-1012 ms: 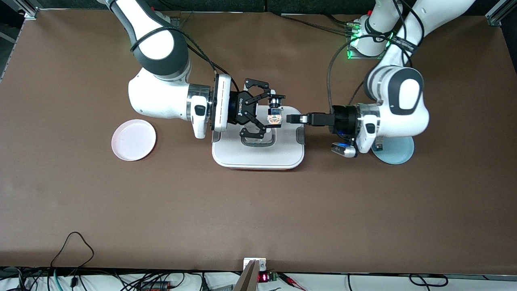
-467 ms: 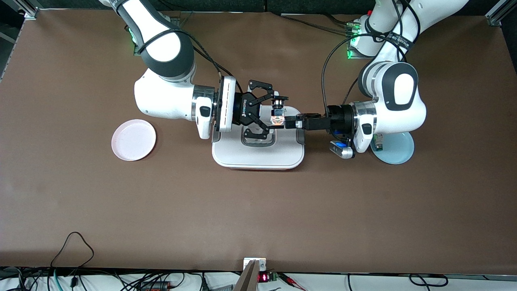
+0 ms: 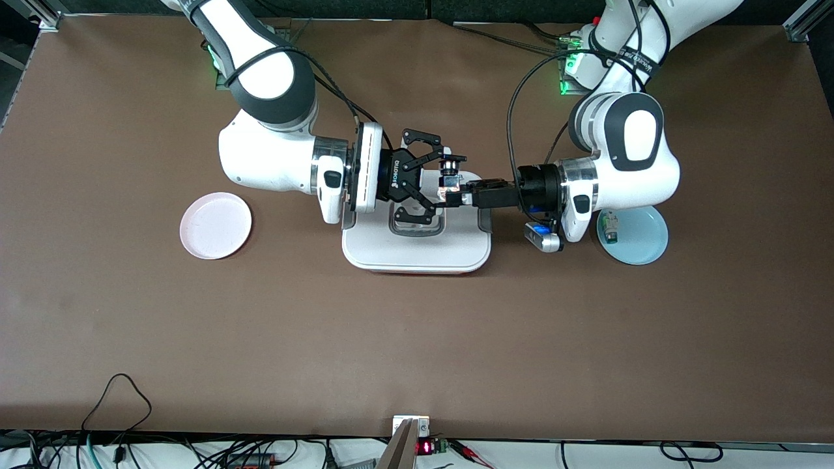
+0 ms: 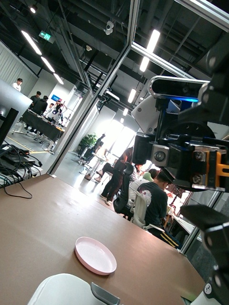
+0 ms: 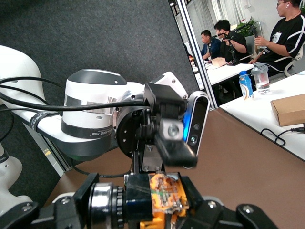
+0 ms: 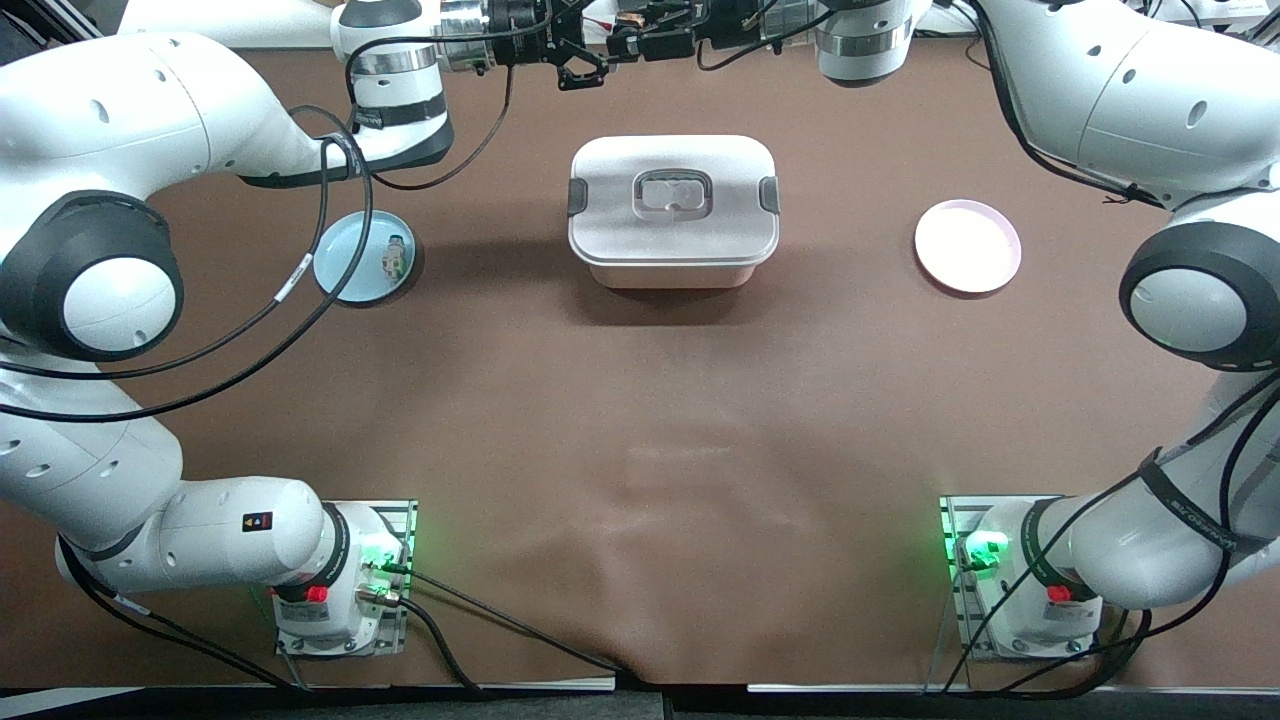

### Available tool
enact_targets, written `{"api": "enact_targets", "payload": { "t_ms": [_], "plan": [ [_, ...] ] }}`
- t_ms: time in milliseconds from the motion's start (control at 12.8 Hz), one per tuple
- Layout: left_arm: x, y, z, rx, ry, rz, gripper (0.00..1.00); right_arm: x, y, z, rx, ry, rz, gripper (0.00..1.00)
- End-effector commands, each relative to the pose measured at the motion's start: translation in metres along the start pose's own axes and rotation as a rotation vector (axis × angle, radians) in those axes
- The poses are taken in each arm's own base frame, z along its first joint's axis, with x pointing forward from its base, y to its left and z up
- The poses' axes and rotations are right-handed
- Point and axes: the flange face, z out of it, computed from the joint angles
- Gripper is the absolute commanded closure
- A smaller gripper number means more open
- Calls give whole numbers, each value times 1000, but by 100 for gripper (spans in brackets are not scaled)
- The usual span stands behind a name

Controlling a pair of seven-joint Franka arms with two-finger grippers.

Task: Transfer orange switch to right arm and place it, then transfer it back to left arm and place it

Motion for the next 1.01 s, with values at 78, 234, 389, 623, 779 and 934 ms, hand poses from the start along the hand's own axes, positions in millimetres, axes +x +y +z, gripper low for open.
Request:
{"api": "enact_targets", "payload": {
  "t_ms": [78, 234, 389, 623, 779, 934],
  "plan": [
    [-9, 9, -1, -4, 11, 6, 46, 5, 2, 5, -9, 30, -4, 71],
    [-10, 9, 0, -3, 9, 10, 60, 5, 3, 4, -26, 30, -3, 71],
    [-11, 9, 0, -2, 7, 12, 73, 4, -1, 9, -19, 27, -3, 70],
    [-11, 7, 0, 0, 6, 9, 88, 4, -1, 9, -21, 27, -1, 70],
    [-11, 7, 0, 0, 6, 9, 89, 4, -1, 9, -19, 27, 2, 67],
    [-11, 7, 0, 0, 6, 9, 89, 4, 0, 9, -20, 30, 14, 1]
  ]
}}
